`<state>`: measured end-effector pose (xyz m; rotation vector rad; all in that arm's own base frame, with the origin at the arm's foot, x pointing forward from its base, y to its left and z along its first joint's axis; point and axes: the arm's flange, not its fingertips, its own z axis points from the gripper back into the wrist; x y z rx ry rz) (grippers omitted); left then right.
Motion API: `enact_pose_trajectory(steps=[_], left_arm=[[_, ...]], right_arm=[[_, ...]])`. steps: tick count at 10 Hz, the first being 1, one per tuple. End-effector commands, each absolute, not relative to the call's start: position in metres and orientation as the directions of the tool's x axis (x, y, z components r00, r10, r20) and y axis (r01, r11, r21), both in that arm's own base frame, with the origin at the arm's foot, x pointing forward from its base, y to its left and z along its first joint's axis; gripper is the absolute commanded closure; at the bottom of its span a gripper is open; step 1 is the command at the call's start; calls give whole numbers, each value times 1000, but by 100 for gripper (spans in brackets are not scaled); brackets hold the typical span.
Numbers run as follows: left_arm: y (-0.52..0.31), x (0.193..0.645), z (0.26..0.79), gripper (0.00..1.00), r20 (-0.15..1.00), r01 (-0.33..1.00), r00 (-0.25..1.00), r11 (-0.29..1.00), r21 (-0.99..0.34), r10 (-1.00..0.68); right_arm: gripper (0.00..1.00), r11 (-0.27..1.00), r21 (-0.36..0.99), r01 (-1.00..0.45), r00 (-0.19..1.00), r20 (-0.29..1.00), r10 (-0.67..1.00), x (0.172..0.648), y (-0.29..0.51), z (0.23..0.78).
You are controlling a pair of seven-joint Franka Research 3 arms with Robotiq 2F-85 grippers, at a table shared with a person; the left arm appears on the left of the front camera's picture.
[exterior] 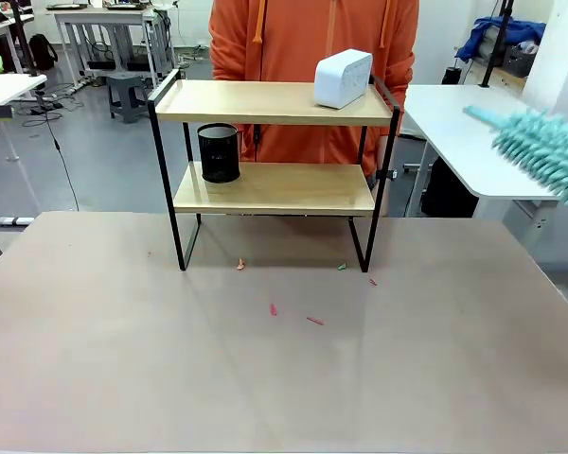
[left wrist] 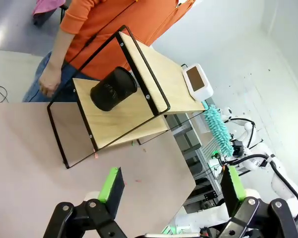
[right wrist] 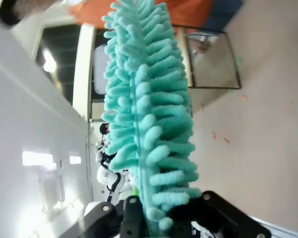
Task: Clean the shelf.
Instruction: Hand the Duster back to the human.
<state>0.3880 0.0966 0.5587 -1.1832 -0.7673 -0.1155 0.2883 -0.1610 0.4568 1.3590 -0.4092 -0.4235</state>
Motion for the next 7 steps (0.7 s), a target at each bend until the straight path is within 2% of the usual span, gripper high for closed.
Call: enact_pose_trajectory(steps=[1,2,3,7], left_arm=[[95,386,562,0,587,463,755,396,-793,292],[95,386,562,0,587,463,755,396,-793,292],[95,386,562,0,587,463,755,396,-793,292],[95,386,562,0,587,463,755,396,-793,292]], right_arm=[[100,105,981,166,817,-76,-572,300,-136,435],[100,133,969,208,801,-90,-592,307,-129,429],[100,152,981,122,848,-24,-530,301,-158,439],[100,152,981,122,848,-24,-530,301,-158,439]])
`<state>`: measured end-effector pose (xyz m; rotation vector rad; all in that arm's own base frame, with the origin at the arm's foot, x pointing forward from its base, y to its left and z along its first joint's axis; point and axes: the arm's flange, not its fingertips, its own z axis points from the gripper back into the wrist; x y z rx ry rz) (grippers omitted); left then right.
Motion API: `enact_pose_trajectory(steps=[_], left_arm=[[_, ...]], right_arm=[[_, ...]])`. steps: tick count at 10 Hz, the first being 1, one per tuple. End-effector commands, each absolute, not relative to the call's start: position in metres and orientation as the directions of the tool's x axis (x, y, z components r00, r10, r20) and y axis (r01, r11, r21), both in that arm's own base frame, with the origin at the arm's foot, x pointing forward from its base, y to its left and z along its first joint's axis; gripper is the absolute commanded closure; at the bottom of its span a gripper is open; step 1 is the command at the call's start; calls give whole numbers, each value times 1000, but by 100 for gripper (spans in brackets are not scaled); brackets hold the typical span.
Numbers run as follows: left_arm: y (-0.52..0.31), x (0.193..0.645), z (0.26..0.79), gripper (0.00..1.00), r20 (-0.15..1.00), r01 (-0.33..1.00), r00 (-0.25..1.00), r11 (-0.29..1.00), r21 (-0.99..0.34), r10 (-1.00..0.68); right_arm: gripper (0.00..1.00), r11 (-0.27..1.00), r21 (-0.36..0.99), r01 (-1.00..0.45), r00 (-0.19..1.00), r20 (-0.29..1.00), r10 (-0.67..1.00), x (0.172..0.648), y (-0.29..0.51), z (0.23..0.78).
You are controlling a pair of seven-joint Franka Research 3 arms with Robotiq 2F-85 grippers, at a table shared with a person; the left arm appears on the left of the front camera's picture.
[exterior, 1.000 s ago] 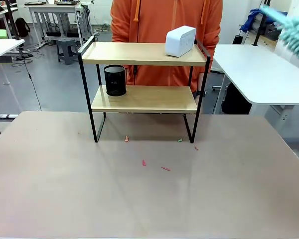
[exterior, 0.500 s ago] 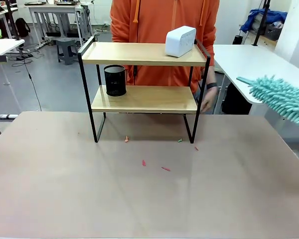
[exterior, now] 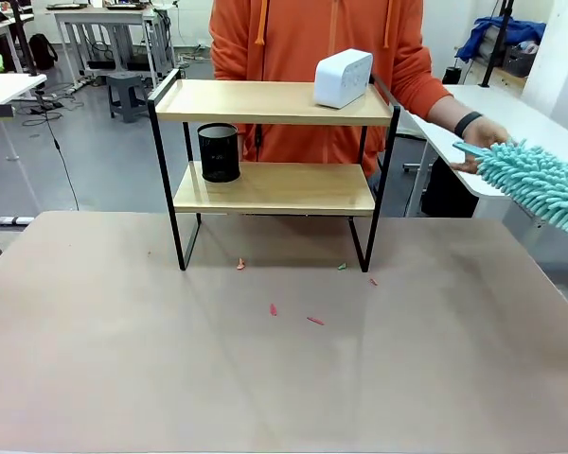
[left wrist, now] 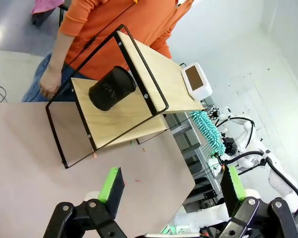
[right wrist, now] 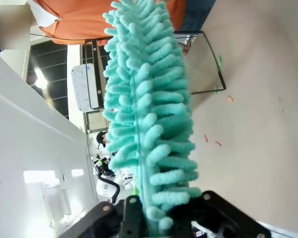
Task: Clean the shelf.
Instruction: Hand the Duster back to the human.
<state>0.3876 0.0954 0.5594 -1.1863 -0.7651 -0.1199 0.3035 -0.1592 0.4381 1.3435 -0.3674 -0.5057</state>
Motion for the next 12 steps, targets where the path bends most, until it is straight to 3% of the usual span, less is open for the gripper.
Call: enact_pose_trajectory(steps=[1,7,8,9,10,12], left_arm=[[95,386,562,0,587,463,755,396,-793,292],[95,386,562,0,587,463,755,396,-793,292],[95,386,562,0,587,463,755,396,-793,292],[95,386,562,0,587,463,755,396,-793,292],[95,386,562,0,587,463,755,396,-793,292],[95,386,562,0,587,463,755,396,-793,292]], right_arm=[[100,152,981,122,848,-24,-530,301,-158,439],[100,152,981,122,848,-24,-530,301,-158,439],[46,143,981,133,841,-35,-540,304,-158,438],[28,143,981,130,846,-35,-532,304,-158,438],[0,144,981,128,853,-34,-521,304,-157,438],[0,150,983,110,858,-18,-514,301,-154,444]])
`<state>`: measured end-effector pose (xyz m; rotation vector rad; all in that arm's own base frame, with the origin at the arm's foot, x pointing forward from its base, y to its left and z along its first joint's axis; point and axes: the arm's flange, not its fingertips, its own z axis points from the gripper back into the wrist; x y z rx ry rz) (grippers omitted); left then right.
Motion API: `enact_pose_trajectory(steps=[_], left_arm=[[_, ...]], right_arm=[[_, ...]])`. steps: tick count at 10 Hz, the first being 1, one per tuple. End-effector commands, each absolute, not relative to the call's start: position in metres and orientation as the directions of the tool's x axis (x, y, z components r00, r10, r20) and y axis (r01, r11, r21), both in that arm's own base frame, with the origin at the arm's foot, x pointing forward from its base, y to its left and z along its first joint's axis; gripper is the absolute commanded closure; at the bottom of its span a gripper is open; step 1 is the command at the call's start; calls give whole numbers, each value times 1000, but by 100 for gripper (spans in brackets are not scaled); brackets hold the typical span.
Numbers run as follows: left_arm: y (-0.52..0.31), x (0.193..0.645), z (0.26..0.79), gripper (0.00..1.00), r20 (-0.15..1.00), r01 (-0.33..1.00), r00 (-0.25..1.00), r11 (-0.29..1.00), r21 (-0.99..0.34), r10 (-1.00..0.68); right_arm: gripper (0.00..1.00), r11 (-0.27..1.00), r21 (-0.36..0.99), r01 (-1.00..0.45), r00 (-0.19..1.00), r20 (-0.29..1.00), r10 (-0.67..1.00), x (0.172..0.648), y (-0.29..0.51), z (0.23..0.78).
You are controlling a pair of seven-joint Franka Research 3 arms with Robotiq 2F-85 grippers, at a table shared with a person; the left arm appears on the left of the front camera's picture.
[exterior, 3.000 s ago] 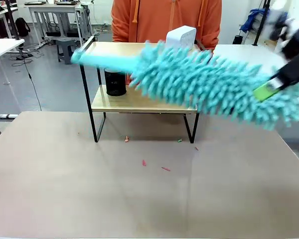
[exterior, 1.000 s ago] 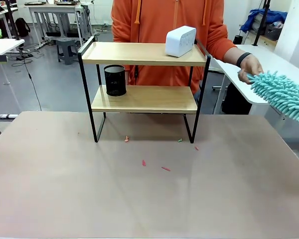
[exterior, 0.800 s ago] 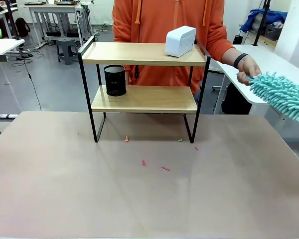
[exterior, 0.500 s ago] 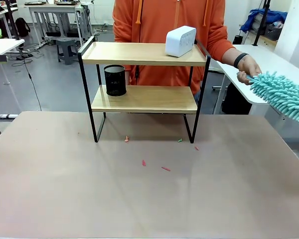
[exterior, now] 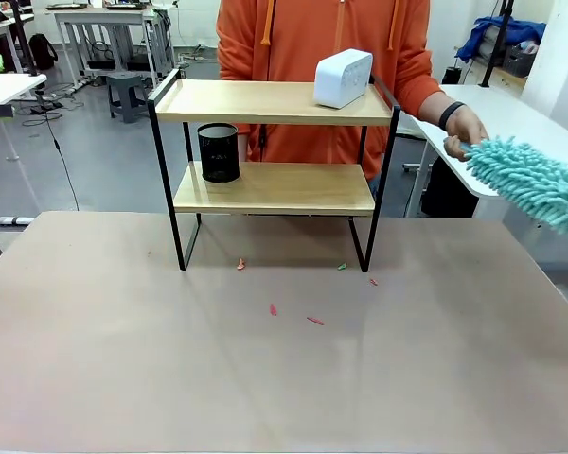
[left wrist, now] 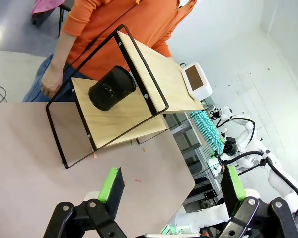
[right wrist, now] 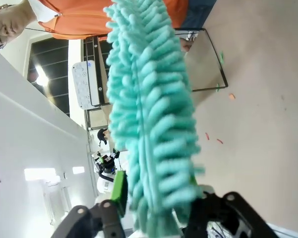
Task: Clean the shelf.
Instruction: Hand the Duster back to the human.
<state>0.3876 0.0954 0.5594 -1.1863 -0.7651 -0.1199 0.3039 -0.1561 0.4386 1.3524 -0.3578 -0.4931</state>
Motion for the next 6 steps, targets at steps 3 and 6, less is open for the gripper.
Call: enact_pose_trajectory(steps=[3,6], left_arm=[[87,377,560,0,520,449,822,300,-842,230],[31,369,509,0,222,204,969,151,-967,111]], right_arm=[[0,147,988,55,883,21,-469,299,-137,455],[0,121,992,-19,925,63,-375,323,-67,471]])
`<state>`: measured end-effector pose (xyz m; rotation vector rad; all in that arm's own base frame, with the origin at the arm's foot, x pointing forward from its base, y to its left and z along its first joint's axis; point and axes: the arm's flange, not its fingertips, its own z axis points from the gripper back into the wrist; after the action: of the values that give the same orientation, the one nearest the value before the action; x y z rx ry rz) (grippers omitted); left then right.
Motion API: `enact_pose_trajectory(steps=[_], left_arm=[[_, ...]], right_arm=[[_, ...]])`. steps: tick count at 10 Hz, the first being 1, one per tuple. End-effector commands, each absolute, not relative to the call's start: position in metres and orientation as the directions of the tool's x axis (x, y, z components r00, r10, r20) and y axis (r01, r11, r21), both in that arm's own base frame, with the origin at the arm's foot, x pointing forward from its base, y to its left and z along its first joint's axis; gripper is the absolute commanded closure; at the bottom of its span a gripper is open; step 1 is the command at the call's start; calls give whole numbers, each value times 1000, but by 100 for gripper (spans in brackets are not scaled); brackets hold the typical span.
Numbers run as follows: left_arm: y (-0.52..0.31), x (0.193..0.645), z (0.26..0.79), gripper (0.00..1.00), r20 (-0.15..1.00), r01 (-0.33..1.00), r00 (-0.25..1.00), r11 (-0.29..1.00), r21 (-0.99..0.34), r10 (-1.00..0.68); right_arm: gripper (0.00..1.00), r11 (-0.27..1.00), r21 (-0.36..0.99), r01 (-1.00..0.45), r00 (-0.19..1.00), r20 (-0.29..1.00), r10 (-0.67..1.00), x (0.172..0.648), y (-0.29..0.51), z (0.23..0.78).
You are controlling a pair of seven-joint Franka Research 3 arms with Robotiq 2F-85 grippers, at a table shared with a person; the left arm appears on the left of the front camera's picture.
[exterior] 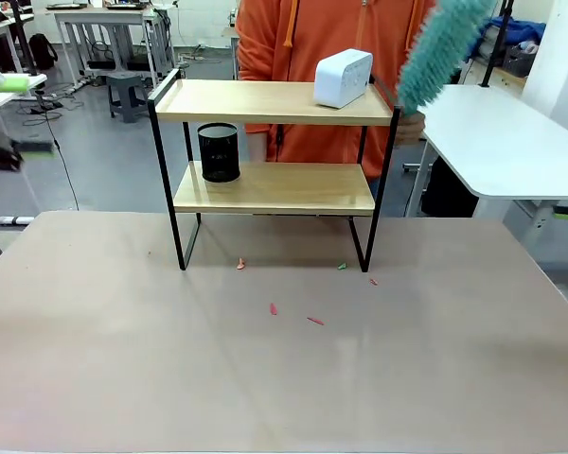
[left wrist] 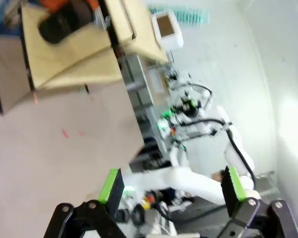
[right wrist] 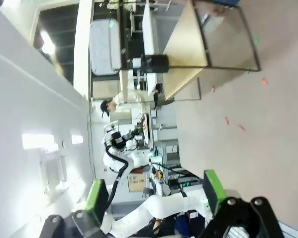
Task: Clean the shelf.
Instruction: Hand the Duster back to the human.
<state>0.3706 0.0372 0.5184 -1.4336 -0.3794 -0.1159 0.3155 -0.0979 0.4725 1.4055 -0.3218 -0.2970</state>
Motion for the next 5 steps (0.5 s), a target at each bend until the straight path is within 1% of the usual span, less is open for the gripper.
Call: enact_pose_trajectory(steps=[1,2,3,4,5], left_arm=[[19,370,496,0,195,173,975,187,-967,108],[10,373,487,0,170,139,974,196,-971,148],[9,378,489,0,115,92,983,162,-983,145],[10,371,480,0,191,173,975,152,-973,111],[10,371,480,0,191,173,975,152,-973,111]], right_arm=[[0,73,997,-29,938,52,-341,341,-28,475],[0,61,998,-15,956,32,-293,352,-1,475],[0,107,994,20,970,7,-241,360,21,468],[0,86,996,-26,951,51,-305,342,-28,482],[0,86,996,-26,951,51,-305,342,-28,482]])
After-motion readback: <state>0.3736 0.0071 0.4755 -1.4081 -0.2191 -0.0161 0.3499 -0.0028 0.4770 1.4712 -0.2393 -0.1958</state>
